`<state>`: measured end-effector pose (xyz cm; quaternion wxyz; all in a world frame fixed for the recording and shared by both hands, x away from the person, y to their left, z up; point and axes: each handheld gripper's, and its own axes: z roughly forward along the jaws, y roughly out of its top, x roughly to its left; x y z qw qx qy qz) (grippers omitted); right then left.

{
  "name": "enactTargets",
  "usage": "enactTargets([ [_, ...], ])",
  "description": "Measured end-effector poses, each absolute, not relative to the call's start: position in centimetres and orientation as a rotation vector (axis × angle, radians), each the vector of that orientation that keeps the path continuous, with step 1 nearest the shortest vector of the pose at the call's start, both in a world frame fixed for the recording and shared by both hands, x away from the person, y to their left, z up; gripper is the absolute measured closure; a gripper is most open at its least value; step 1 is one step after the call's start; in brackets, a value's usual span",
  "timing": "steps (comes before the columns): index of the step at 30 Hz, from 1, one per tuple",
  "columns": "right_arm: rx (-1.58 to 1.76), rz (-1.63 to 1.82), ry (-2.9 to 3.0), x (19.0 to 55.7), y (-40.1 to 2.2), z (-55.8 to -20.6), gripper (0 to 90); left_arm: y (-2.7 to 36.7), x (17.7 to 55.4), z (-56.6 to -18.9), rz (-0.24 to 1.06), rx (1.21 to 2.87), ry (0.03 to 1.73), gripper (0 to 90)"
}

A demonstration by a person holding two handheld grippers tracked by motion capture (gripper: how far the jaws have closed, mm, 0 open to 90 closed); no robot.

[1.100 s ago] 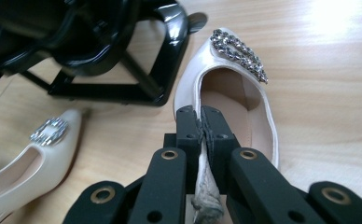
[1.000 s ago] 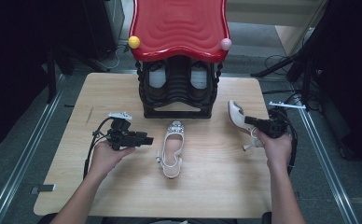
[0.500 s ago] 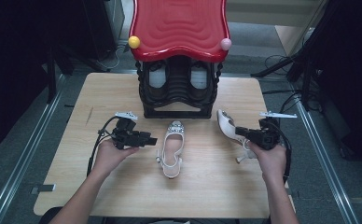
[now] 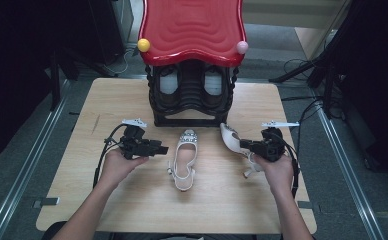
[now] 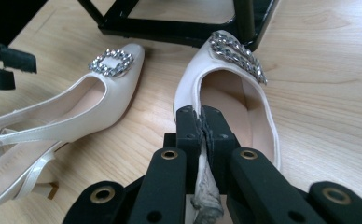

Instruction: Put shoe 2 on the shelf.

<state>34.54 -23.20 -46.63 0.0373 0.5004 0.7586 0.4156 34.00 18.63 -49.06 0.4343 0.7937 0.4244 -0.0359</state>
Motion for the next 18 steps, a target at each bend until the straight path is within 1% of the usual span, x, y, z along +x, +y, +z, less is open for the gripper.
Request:
enactTargets([
  [18, 1.470, 1.187, 2.529, 34.1, -19.0, -49.0, 87.6, 18.6, 34.0, -49.1, -0.082, 1.982, 1.059, 49.2],
])
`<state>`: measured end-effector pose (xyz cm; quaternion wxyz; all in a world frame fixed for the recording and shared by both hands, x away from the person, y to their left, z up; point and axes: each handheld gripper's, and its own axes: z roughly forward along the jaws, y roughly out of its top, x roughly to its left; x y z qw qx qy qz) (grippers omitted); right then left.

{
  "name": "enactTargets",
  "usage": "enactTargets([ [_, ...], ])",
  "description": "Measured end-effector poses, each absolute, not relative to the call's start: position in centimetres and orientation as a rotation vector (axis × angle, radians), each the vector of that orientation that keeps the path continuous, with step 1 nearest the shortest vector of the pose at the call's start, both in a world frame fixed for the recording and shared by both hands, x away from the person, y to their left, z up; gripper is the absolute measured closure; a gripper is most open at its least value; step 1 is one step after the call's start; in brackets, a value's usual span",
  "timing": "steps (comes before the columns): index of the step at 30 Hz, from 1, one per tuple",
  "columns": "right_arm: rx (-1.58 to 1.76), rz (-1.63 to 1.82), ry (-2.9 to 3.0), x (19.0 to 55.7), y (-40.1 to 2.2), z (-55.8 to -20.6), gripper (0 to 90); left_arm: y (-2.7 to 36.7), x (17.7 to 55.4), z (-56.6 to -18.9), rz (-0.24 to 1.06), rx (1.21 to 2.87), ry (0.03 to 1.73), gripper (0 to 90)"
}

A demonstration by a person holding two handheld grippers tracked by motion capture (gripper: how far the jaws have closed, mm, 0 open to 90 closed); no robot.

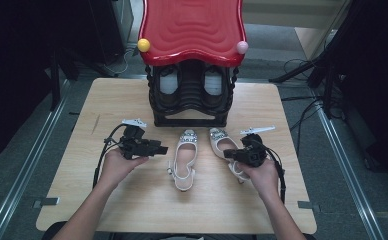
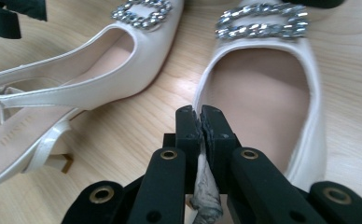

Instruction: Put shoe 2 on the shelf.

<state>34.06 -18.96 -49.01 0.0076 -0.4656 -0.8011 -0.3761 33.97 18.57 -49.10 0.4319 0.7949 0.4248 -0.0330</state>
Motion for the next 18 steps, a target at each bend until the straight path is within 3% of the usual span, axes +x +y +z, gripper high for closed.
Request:
enactTargets([
  [18, -1.373, -1.177, -2.520, 33.1, -15.2, -49.3, 87.4, 18.4, 34.0, -49.3, -0.082, 1.997, 1.062, 49.2],
])
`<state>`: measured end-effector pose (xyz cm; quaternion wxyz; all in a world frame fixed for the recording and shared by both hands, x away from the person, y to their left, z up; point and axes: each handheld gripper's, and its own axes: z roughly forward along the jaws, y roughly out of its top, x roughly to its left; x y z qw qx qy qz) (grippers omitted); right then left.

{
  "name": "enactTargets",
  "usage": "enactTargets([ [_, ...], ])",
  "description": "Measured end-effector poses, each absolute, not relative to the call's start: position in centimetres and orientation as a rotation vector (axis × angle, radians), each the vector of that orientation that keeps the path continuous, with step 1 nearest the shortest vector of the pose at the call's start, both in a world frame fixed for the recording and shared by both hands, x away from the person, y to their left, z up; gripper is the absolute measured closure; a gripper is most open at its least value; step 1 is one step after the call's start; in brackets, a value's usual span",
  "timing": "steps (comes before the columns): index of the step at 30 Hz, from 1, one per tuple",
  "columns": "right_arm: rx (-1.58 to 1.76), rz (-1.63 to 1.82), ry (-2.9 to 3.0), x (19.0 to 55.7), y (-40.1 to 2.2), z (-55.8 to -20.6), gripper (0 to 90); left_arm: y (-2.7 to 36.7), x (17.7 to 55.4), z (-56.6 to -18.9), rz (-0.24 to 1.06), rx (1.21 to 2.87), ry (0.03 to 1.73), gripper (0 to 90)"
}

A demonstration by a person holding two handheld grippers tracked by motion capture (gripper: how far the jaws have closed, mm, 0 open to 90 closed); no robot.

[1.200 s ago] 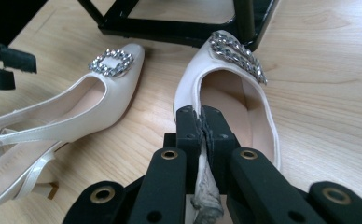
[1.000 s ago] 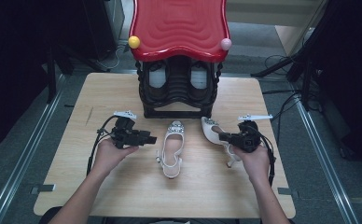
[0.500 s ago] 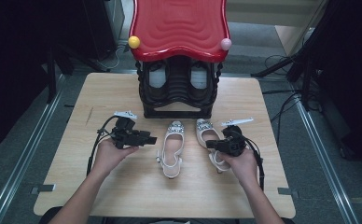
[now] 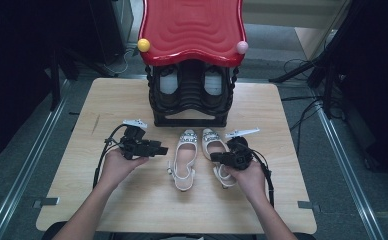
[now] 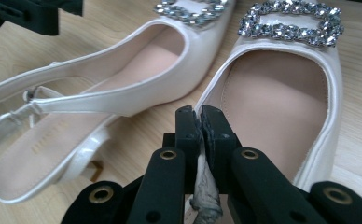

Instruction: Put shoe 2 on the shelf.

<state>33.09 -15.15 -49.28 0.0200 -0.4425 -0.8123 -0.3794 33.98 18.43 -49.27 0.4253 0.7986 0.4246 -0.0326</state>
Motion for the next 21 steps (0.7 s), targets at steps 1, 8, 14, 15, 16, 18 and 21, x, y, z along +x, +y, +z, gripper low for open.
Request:
enactTargets([
  [1, -1.366, -1.181, -2.517, 33.0, -14.9, -49.3, 87.2, 18.4, 34.0, -49.3, -0.080, 1.997, 1.062, 49.2],
  [8, -1.327, -1.189, -2.539, 32.8, -14.0, -49.3, 84.5, 18.6, 34.0, -49.3, -0.089, 1.998, 1.062, 50.4],
  [14, -1.275, -1.365, -2.496, 32.4, -15.8, -47.0, 82.3, 18.4, 34.0, -49.7, -0.040, 2.034, 1.064, 54.4],
  [15, -1.275, -1.381, -2.504, 32.3, -16.1, -46.8, 83.6, 18.4, 34.1, -49.8, -0.049, 2.030, 1.068, 56.3],
  [16, -1.289, -1.386, -2.505, 32.4, -16.5, -46.6, 85.3, 18.4, 34.2, -49.9, -0.053, 2.029, 1.067, 59.7],
  [18, -1.327, -1.387, -2.508, 32.6, -17.5, -46.7, 88.3, 18.4, 34.3, -50.2, -0.062, 2.023, 1.065, 68.8],
  [21, -1.392, -1.361, -2.508, 33.3, -18.7, -47.3, 90.0, 18.1, 34.6, -50.5, -0.067, 2.021, 1.053, 76.9],
])
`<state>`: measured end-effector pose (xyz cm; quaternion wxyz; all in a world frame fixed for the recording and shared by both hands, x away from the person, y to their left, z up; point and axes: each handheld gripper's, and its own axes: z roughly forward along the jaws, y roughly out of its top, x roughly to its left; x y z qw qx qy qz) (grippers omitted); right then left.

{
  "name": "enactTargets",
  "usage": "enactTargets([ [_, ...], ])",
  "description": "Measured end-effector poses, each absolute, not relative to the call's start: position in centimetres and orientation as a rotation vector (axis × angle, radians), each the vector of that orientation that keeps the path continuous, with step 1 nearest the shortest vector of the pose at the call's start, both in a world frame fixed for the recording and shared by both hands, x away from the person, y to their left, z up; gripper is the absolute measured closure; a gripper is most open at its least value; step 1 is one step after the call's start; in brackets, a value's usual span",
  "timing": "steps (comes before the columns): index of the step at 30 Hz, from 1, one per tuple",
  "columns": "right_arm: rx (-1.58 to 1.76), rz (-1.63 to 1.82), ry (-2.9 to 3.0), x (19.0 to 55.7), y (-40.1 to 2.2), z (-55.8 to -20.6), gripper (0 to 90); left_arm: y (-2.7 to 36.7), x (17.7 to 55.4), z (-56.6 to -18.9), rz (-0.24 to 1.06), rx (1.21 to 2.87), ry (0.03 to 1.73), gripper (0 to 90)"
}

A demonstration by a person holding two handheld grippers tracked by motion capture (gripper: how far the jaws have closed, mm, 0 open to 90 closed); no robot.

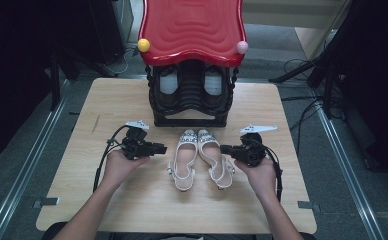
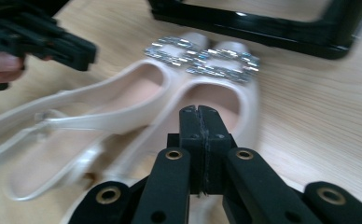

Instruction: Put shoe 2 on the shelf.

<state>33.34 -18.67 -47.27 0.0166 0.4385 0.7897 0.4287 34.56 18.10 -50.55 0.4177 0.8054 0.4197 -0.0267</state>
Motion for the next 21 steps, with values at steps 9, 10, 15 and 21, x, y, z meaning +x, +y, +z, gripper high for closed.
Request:
enactTargets([
  [9, 1.416, 1.206, 2.477, 35.3, -18.9, -49.9, 90.0, 16.6, 35.0, -52.1, -0.081, 2.073, 1.038, 83.0],
  [10, 1.416, 1.191, 2.480, 35.4, -18.8, -50.0, 90.0, 16.3, 35.0, -52.3, -0.082, 2.082, 1.036, 83.0],
  [15, 1.421, 1.139, 2.491, 35.8, -18.7, -50.7, 90.0, 15.2, 35.1, -53.4, -0.092, 2.107, 1.045, 82.0],
  [21, 1.430, 1.115, 2.502, 36.0, -18.6, -51.2, 90.0, 15.2, 35.0, -53.5, -0.093, 2.091, 1.059, 83.8],
])
